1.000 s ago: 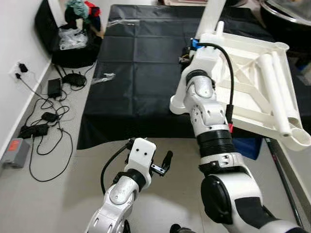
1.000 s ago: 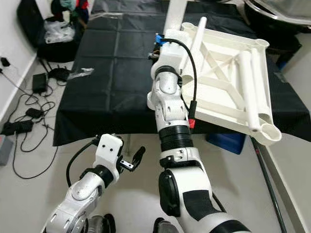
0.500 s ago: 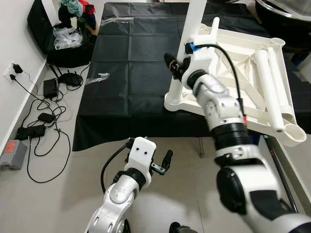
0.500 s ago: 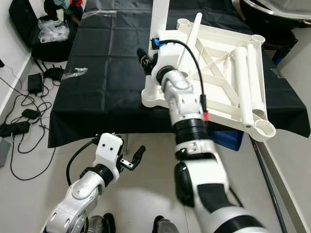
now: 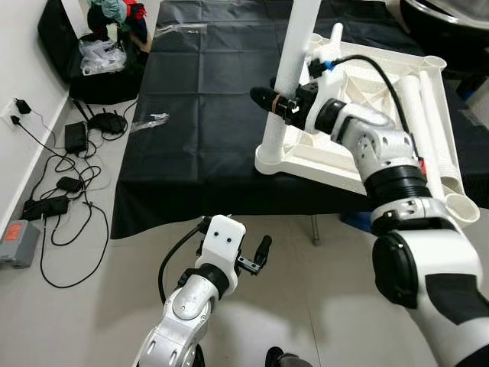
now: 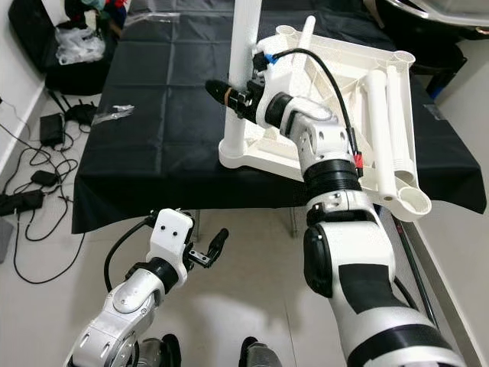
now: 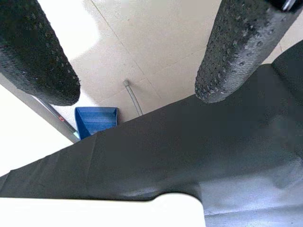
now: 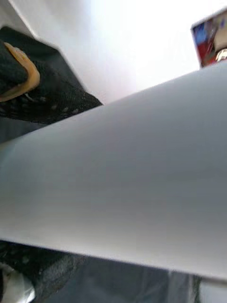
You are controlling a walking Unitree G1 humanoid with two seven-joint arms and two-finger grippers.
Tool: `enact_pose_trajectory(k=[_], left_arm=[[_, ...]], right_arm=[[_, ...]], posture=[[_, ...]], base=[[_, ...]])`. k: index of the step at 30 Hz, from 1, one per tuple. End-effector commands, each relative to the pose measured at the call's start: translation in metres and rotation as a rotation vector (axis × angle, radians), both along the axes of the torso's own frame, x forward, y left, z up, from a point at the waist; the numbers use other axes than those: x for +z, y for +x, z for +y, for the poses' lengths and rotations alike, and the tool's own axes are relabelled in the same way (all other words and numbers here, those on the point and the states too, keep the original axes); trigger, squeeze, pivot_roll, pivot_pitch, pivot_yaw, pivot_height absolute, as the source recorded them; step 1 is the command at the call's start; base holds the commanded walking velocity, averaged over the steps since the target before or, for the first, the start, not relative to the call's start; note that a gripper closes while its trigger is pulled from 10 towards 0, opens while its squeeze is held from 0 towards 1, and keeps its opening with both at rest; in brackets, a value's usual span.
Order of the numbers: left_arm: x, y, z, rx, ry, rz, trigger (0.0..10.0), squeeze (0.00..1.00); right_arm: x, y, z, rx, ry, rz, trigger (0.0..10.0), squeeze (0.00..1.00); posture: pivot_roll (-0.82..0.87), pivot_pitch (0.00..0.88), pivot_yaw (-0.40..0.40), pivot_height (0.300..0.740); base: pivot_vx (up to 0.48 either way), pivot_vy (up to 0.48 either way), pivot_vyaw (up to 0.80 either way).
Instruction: Building children table
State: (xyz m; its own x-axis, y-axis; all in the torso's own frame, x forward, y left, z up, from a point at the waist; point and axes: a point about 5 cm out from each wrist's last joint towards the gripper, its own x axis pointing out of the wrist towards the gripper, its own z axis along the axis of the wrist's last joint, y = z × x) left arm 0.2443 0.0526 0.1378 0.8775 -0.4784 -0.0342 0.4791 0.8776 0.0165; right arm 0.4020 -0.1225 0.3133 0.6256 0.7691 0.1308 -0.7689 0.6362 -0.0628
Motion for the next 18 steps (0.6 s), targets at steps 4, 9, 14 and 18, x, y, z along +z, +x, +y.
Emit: enact_pose_trajectory(k=[4, 9, 14, 18], left_arm=[[-0.003, -0.002, 0.000, 0.006, 0.004, 0.018, 10.0, 0.00], [-0.003, -0.002, 0.000, 0.007, 0.002, 0.020, 10.0, 0.00], [-0.002, -0.002, -0.001, 0.009, -0.001, 0.020, 10.0, 0.00], [-0.002, -0.001, -0.001, 0.009, -0.001, 0.021, 10.0, 0.00]], right_arm=[[0.003, -0.003, 0.012, 0.136, -0.002, -0.020, 10.0, 0.00], [-0.003, -0.002, 0.018, 0.151, -0.013, -0.007, 10.0, 0.00], [-0.010, -0.001, 0.023, 0.178, 0.000, 0.007, 0.0, 0.00], [-0.011, -0.002, 0.027, 0.193, 0.012, -0.006, 0.0, 0.00]], posture=[[0.13, 0.238, -0.067, 0.740], [0.13, 0.240, -0.068, 0.740], [0.13, 0.241, -0.070, 0.740], [0.13, 0.240, -0.070, 0.740]], base=[[0.000, 0.000, 0.00], [0.000, 0.000, 0.00], [0.000, 0.000, 0.00], [0.000, 0.000, 0.00]])
